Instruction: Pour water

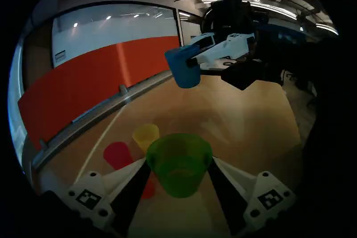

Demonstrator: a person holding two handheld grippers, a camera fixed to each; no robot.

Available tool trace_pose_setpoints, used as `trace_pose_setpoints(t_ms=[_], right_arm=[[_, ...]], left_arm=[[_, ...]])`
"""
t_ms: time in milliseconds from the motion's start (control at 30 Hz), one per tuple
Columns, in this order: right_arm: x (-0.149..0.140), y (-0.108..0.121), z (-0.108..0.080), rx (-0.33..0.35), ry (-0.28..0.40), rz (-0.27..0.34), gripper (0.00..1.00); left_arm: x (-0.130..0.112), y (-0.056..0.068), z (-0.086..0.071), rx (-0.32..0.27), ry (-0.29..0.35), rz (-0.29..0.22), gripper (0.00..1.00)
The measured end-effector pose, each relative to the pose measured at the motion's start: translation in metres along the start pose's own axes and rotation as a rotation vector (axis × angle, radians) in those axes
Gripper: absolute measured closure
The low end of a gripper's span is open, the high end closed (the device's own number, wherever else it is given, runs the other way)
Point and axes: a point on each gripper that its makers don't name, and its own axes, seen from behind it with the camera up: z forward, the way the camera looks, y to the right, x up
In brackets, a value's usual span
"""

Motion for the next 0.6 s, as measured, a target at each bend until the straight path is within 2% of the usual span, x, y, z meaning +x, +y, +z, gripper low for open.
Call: trace_pose_setpoints(t_ms=[200, 600], right_arm=[[-0.020, 0.003, 0.004, 0.001, -0.039, 0.003, 0.10], [-0.055, 0.007, 0.018, 0.008, -0.113, -0.003, 0.09]], left_arm=[[-0.021, 0.000, 0.004, -0.009, -0.069, 0.008, 0.15], [-0.049, 0.009, 0.016, -0.051, -0.147, -0.004, 0.15]])
